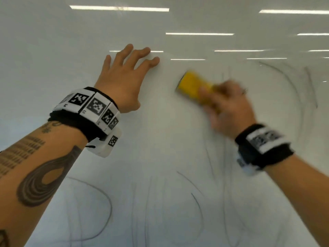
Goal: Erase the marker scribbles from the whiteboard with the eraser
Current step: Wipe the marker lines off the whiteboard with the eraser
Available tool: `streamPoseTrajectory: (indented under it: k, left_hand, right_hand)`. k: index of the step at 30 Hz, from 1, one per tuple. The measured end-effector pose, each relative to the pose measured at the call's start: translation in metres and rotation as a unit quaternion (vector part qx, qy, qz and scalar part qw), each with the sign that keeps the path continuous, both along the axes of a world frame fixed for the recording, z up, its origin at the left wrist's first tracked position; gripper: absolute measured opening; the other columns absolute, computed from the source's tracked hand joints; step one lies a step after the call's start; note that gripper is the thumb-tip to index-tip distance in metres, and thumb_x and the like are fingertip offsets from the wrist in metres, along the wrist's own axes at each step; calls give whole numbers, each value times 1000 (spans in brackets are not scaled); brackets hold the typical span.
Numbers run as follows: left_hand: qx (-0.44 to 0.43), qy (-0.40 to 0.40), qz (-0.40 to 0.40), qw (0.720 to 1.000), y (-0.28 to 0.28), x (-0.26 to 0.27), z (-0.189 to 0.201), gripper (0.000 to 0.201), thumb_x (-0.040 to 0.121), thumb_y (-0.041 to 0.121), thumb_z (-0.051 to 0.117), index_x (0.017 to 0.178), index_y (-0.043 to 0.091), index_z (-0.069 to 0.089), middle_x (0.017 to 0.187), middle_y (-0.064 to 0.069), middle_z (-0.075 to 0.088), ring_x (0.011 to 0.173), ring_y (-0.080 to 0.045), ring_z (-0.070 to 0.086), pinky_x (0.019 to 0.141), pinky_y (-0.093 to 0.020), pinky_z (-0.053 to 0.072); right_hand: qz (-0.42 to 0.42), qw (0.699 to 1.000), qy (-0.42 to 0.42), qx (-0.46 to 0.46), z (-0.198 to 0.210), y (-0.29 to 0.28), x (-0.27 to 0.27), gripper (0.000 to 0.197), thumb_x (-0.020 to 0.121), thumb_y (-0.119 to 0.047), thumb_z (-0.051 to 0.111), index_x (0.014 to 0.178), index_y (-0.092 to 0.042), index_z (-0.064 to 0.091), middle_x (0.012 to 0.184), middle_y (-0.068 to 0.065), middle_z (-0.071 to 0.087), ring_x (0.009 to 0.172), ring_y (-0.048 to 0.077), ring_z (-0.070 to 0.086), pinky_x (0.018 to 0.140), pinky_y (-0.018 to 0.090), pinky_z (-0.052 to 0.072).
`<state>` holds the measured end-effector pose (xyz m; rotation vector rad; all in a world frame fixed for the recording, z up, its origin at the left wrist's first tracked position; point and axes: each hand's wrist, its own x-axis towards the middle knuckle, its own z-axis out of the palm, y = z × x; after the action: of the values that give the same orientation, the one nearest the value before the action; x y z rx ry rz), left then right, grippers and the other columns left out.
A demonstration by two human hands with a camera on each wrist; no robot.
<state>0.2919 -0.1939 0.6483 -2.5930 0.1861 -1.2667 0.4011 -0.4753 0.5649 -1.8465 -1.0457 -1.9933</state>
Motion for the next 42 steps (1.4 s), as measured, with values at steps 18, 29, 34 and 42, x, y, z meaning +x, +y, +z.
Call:
streamPoseTrajectory:
  k: [18, 29, 34, 42]
  left_hand:
    - [-68, -38, 9, 997, -29, 8, -14, 104, 66, -5, 69, 151, 31, 20, 162, 9, 3, 152, -25, -8, 117, -65, 12]
    - [-60, -115, 6, 991, -10, -8, 2, 121, 55, 11, 92, 151, 29, 22, 161, -4, 13, 144, -35, 22, 109, -58, 33]
    - [-101, -154, 55, 981, -2, -11, 4, 131, 48, 41, 96, 152, 30, 16, 157, -4, 17, 146, -34, 15, 110, -62, 30]
    - [-120, -177, 41, 976, 10, -7, -5, 125, 51, 51, 93, 150, 27, 22, 150, -6, 27, 142, -35, 21, 107, -57, 34]
  right_hand:
    - [-3, 999, 24, 44, -15, -47, 12, 44, 84, -18, 74, 128, -15, 68, 107, 24, 58, 86, 38, 58, 71, 46, 54]
    - [-23, 971, 17, -238, -28, 27, -20, 54, 79, -7, 76, 129, -19, 60, 103, 21, 61, 78, 35, 55, 65, 44, 47]
    - [4, 998, 55, 19, 105, 25, -17, 39, 83, -19, 70, 122, -19, 70, 111, 22, 55, 90, 41, 55, 76, 44, 49]
    - [-28, 981, 23, -193, 61, 59, -30, 38, 83, -9, 65, 120, -14, 69, 101, 26, 58, 78, 41, 55, 65, 48, 50]
